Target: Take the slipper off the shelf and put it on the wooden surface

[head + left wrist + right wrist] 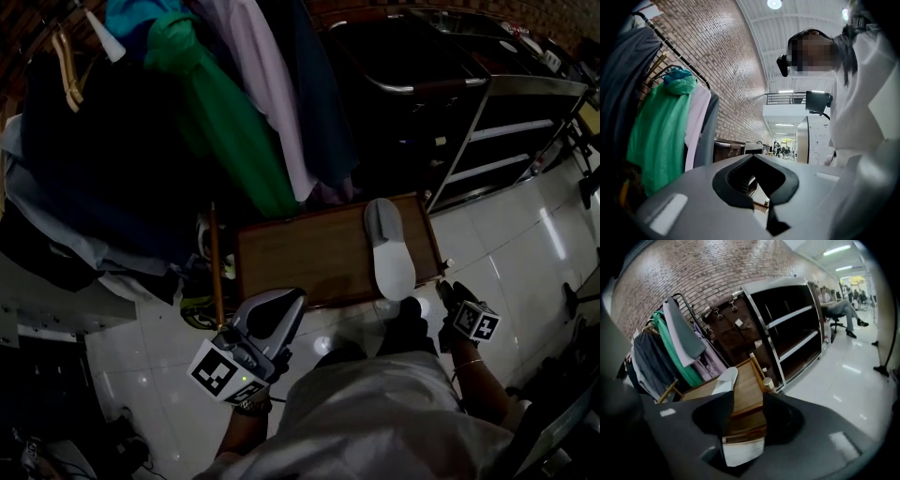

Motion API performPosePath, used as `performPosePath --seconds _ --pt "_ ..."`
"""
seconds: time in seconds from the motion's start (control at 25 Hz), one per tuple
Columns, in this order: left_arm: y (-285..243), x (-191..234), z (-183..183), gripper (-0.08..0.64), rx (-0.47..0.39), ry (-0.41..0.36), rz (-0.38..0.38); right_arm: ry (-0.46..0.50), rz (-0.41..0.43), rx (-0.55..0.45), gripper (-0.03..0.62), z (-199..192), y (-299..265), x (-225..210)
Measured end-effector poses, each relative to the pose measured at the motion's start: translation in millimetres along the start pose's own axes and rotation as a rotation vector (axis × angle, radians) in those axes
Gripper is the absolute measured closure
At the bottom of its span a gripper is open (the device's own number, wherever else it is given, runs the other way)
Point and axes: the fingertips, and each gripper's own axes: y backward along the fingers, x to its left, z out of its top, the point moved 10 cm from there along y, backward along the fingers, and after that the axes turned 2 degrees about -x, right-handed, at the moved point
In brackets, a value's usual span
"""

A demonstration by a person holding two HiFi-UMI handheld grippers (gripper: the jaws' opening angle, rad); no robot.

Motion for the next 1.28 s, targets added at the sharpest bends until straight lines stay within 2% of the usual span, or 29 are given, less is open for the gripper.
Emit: performPosePath --seconds 0.08,0.16,0.24,0.36,0.56,0.72,0.84,1.0,1.12,1.28 --pt "5.6 6.8 -3.5 0.563 0.021 0.006 -0.002 0.106 0.005 -0.077 0.394 19.5 30.8 11.7" --pt "8.5 6.5 -1.8 0.563 0.033 0.002 -0.009 0.208 0.061 -0.161 0.396 41.0 63.1 34.7" --pt "8.8 -1.1 3.4 0.563 0.034 -0.017 -0.011 0.279 0.16 -0.238 0.402 64.0 91.6 61.2" --pt "7.1 -19.5 9.1 0.563 0.022 -0.035 0.01 0.335 0.332 -0.315 0.42 92.5 120.7 94.5" --pt "4.1 -64.1 8.8 0.563 0.011 -0.048 0.066 0.396 0.558 -0.324 0.434 107.4 157.8 120.1" --pt "4.3 -113.3 11.6 0.563 0.007 -0.079 0.144 0.456 0.663 -0.279 0.448 106.7 195.1 100.6" --pt "9.5 -145.7 4.0 0.563 0.014 -0.038 0.197 0.495 0.647 -0.232 0.457 101.6 223.7 67.4" --pt "3.4 -155.8 -2.1 0.563 0.059 -0.011 0.227 0.49 0.589 -0.209 0.457 101.4 243.0 33.5" --pt "-14.2 -160.2 5.1 0.563 0.081 -0.044 0.191 0.434 0.566 -0.249 0.458 109.5 249.1 23.8" --pt "-20.4 -176.0 5.8 0.563 0.059 -0.051 0.119 0.43 0.589 -0.292 0.46 101.8 259.6 35.1"
